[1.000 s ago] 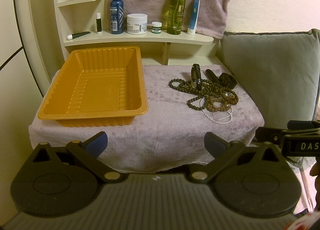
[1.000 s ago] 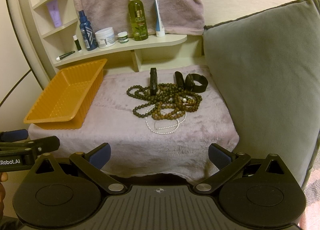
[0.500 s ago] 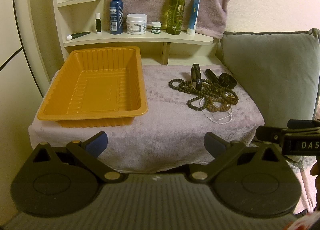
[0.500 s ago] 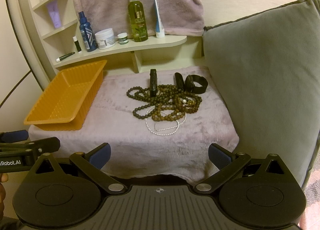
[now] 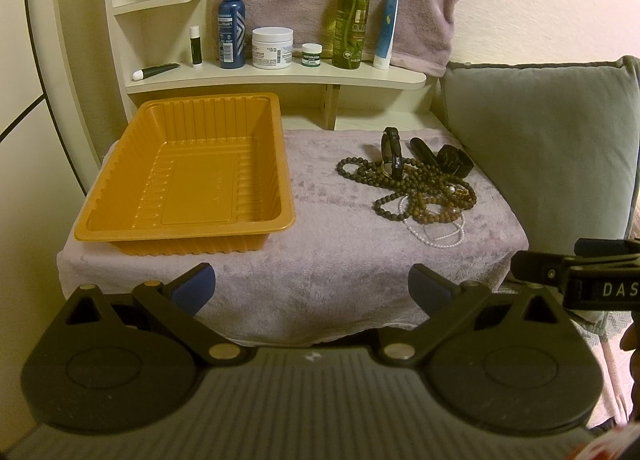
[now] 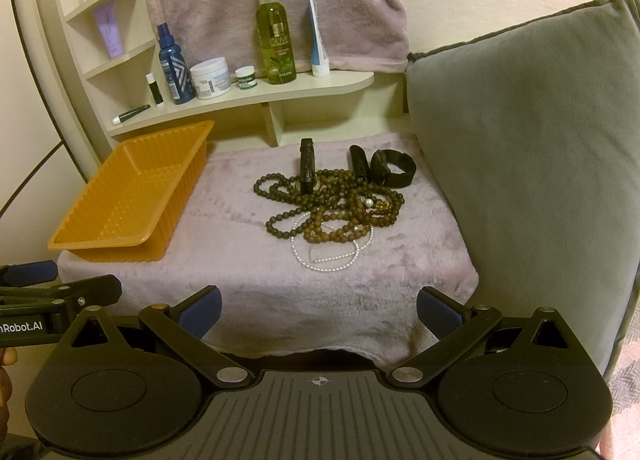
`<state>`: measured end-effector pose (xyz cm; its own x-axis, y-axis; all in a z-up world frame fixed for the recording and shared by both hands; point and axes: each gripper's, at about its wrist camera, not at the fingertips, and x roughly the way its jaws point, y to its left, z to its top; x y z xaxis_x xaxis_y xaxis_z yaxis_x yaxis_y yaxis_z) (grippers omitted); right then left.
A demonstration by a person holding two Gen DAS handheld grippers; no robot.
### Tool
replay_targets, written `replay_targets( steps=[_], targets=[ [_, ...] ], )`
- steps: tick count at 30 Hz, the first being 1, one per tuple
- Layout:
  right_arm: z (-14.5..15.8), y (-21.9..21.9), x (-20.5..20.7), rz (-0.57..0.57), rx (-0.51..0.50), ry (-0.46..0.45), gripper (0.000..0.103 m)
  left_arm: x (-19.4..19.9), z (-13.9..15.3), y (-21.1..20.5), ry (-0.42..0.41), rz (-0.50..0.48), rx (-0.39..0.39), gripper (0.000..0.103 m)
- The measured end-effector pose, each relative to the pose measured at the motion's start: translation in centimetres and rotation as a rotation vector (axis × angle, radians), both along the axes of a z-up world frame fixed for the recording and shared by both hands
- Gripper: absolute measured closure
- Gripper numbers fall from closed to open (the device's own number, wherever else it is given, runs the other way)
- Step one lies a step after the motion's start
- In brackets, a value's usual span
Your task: Organize jewelry
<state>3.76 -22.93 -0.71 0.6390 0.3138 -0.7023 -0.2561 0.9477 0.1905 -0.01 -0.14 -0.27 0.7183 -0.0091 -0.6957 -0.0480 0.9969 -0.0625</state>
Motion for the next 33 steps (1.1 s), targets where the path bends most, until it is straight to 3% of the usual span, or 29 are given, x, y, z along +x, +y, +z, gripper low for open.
replay_targets(
  steps=[27,33],
  targets=[
    [0.0,0.0,0.0,0.000,0.003,-0.001,0.000,0.0,0.2,-0.1,-0.001,0.003,-0.003,0.001],
    [0.4,-0.1,0.2,0.010,0.000,-0.008,0.000,0.1,0.7,1.4,-0.019,0.040,-0.057,0.001]
  ],
)
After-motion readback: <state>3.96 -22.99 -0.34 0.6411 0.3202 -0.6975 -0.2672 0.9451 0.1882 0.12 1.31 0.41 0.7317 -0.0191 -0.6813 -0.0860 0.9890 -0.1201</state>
